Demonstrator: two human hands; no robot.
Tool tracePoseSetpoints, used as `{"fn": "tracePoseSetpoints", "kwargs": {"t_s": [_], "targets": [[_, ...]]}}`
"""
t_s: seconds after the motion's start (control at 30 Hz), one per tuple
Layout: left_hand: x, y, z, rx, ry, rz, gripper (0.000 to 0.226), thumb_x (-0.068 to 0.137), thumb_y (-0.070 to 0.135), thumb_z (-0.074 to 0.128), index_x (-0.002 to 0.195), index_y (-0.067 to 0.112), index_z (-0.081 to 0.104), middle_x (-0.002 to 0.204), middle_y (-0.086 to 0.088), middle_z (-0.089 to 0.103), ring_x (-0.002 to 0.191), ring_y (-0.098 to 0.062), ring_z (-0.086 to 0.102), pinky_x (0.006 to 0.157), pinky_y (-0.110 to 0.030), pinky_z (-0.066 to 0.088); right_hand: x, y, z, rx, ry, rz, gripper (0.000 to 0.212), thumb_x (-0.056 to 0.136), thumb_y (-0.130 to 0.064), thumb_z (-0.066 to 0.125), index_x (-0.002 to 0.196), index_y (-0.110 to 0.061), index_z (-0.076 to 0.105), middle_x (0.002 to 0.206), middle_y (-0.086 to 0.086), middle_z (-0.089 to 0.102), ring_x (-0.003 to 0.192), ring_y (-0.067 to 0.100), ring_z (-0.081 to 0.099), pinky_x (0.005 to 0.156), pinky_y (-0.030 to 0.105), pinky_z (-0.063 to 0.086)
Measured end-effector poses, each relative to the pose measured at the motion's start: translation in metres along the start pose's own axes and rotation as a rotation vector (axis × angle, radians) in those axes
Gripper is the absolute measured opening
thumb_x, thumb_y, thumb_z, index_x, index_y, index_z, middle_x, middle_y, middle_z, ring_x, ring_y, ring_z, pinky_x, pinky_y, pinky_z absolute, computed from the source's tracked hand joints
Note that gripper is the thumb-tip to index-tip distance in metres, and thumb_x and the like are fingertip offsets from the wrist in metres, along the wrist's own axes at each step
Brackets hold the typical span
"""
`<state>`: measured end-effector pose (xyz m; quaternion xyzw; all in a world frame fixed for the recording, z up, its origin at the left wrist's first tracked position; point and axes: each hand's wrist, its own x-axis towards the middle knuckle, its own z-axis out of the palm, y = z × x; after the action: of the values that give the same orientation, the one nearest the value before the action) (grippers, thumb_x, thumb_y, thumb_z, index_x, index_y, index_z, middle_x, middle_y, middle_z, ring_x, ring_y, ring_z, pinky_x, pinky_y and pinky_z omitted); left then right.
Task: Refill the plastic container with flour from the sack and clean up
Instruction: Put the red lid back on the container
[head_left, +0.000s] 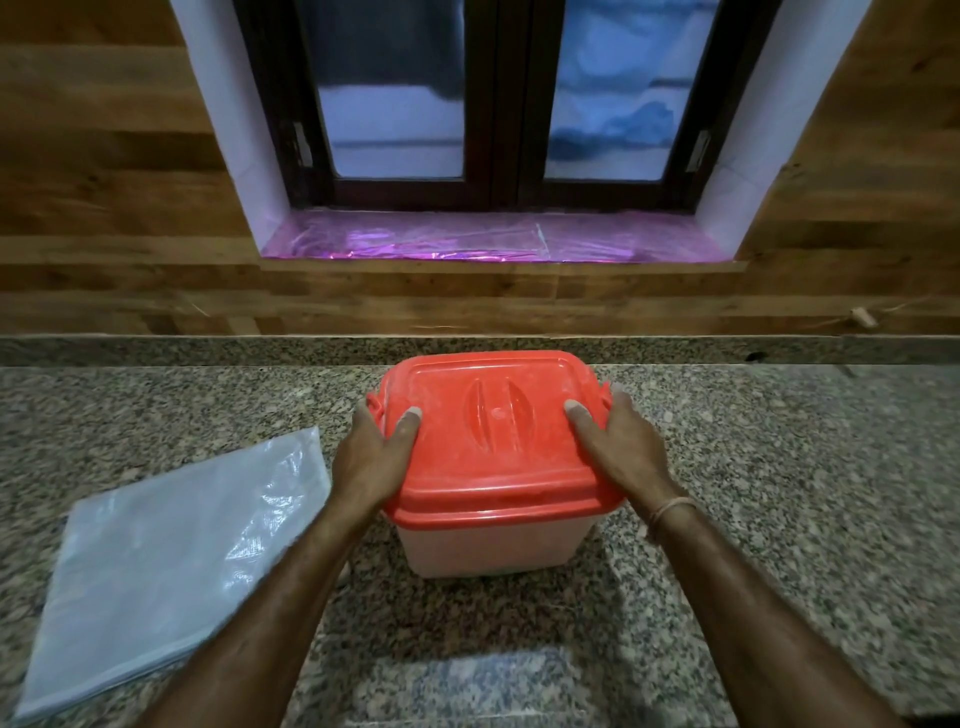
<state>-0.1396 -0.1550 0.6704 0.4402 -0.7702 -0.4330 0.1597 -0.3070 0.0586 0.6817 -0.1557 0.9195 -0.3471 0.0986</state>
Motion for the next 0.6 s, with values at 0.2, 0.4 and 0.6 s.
{"fn": "tracePoseSetpoints", "kwargs": {"t_s": [0.2, 0.4, 0.6], "targets": [[0.014, 0.002, 0.007, -0.098, 0.087, -0.114, 0.071, 0.084, 0.071, 0.064, 0.121, 0.010, 0.067, 0.102, -0.008, 0.074, 0.085, -0.025, 0.072, 0.068, -0.032, 0.056, 0.019, 0.001, -0.004, 0.149, -0.024, 0.168, 0.074, 0.082, -0.080, 0.060, 0.116, -0.016, 0.072, 0.103, 0.008, 0.077, 0.089, 0.032, 0.075, 0.085, 0.048, 0.063], [0.085, 0.048, 0.018, -0.069, 0.107, -0.103, 0.068, 0.081, 0.071, 0.068, 0.108, 0.009, 0.074, 0.103, -0.015, 0.075, 0.093, -0.034, 0.072, 0.088, -0.045, 0.059, 0.096, -0.024, -0.018, 0.158, -0.030, 0.141, 0.076, 0.084, -0.075, 0.062, 0.117, -0.008, 0.074, 0.116, 0.016, 0.076, 0.105, 0.037, 0.071, 0.096, 0.047, 0.057], [0.164, 0.088, 0.030, -0.069, 0.092, -0.047, 0.064, 0.083, 0.065, 0.070, 0.108, 0.006, 0.077, 0.103, -0.017, 0.077, 0.093, -0.033, 0.073, 0.089, -0.045, 0.060, 0.172, -0.045, -0.016, 0.170, -0.027, 0.132, 0.077, 0.088, -0.071, 0.062, 0.127, -0.004, 0.070, 0.130, 0.023, 0.071, 0.120, 0.041, 0.067, 0.098, 0.041, 0.054]]}}
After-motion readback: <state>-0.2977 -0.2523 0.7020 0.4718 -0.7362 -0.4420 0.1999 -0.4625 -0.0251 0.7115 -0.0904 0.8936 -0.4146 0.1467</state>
